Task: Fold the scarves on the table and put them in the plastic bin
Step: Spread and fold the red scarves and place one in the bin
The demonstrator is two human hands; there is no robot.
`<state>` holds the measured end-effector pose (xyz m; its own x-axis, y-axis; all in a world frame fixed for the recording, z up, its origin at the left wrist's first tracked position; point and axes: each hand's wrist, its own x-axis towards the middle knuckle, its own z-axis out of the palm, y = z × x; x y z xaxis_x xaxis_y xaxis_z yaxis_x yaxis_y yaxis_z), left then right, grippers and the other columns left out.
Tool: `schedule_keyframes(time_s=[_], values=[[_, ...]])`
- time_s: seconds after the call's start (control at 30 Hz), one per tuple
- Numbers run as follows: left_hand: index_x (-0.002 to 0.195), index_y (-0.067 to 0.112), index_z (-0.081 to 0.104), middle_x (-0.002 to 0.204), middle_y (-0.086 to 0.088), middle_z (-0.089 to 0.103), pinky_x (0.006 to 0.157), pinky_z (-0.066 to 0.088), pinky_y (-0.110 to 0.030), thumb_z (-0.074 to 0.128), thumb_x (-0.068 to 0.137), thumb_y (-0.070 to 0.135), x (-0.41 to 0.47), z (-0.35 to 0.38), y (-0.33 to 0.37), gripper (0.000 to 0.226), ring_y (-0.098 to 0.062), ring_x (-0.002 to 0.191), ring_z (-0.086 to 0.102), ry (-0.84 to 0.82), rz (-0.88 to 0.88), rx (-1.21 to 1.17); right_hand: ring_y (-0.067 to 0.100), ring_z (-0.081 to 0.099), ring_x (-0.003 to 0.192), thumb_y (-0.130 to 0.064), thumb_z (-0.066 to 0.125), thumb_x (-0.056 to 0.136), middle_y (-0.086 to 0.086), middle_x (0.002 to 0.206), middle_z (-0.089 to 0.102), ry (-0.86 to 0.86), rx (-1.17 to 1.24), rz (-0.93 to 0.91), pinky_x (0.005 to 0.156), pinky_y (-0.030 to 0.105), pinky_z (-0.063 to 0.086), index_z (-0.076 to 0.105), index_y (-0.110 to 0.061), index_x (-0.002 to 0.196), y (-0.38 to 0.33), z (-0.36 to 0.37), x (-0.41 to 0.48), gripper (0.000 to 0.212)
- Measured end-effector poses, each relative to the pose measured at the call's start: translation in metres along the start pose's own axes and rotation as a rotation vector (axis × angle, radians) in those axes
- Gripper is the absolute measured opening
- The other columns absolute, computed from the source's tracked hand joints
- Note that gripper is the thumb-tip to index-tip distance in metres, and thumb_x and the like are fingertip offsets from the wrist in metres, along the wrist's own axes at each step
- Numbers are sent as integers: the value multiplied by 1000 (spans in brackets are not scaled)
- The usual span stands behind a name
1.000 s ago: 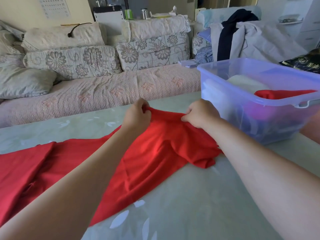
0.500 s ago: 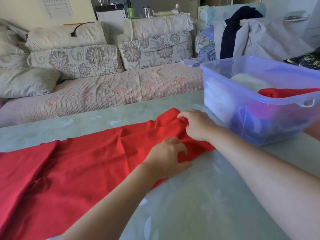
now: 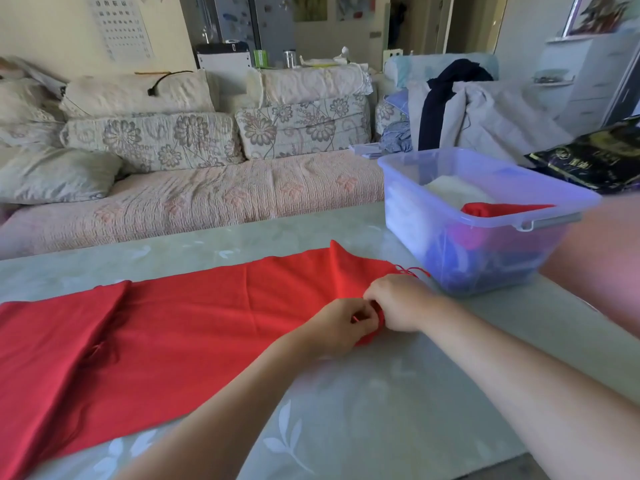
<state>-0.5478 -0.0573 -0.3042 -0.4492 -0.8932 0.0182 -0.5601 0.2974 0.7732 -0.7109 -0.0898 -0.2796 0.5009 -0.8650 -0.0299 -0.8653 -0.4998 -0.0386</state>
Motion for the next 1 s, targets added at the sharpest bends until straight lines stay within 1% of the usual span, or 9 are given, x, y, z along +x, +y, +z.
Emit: schedule_keyframes(time_s=[0.1, 0.2, 0.27, 0.33, 0.4, 0.5, 0.63, 0.8, 1.0], values=[[78, 24, 63, 70, 7, 63, 67, 50, -25, 62, 90, 15, -9, 1, 3, 15, -7, 64, 57, -62, -18, -8, 25, 66, 97, -12, 56, 83, 1, 103, 69, -316, -168, 145, 72, 27, 44, 70, -24, 101, -8, -9, -20, 26], [92, 23, 68, 87, 9, 64, 80, 48, -29, 60, 89, 19, -18, -6, -8, 9, -10, 83, 58, 220, 51, 271, 24, 65, 72, -27, 60, 75, 2, 87, 71, -564, -79, 313, 73, 28, 54, 72, -14, 88, -12, -17, -28, 21], [113, 31, 63, 118, 6, 59, 96, 44, -38, 57, 90, 28, -28, -12, -24, 24, -18, 112, 52, 307, 9, 578, 23, 64, 62, -37, 55, 71, 2, 78, 72, -512, 76, 346, 70, 30, 54, 69, -14, 76, -18, -25, -27, 28], [140, 38, 43, 153, 3, 33, 114, 28, -46, 53, 93, 42, -41, -13, -39, 49, -24, 142, 25, 131, -172, 750, 25, 67, 81, -39, 51, 74, 1, 92, 72, -334, 81, 250, 78, 33, 54, 69, -18, 86, -27, -24, -20, 30], [152, 36, 25, 163, 2, 11, 121, 10, -49, 53, 95, 45, -51, -13, -49, 64, -23, 151, 5, -76, -253, 638, 22, 63, 103, -34, 51, 82, -5, 110, 67, -177, 48, 158, 87, 34, 51, 68, -29, 100, -44, -20, -14, 25], [148, 22, 39, 157, -5, 30, 120, 16, -31, 54, 96, 20, -62, -23, -58, 54, -21, 147, 24, 62, -121, 325, 21, 58, 112, -31, 53, 86, -7, 118, 62, -134, 132, 37, 90, 35, 49, 64, -33, 110, -70, -10, 5, 27], [128, 14, 61, 128, 0, 54, 102, 25, -4, 50, 87, -5, -96, -65, -69, 46, -7, 119, 48, 278, -45, 320, 27, 57, 114, -28, 54, 87, 1, 119, 63, -152, 100, -92, 88, 37, 49, 61, -25, 111, -115, -5, 26, 25], [110, 21, 65, 106, 4, 54, 92, 43, -27, 62, 85, 9, -162, -127, -97, 28, -9, 86, 50, 317, -226, 464, 23, 56, 114, -31, 56, 89, -2, 118, 61, -101, 207, -230, 92, 34, 46, 64, -27, 115, -190, 0, 48, 27], [97, 38, 62, 108, 7, 49, 95, 43, -38, 68, 76, 51, -243, -173, -127, 25, -17, 109, 44, 303, -492, 698, 18, 57, 107, -58, 63, 80, -6, 111, 54, -106, 158, -390, 90, 34, 46, 62, -35, 112, -287, 27, 56, 40]])
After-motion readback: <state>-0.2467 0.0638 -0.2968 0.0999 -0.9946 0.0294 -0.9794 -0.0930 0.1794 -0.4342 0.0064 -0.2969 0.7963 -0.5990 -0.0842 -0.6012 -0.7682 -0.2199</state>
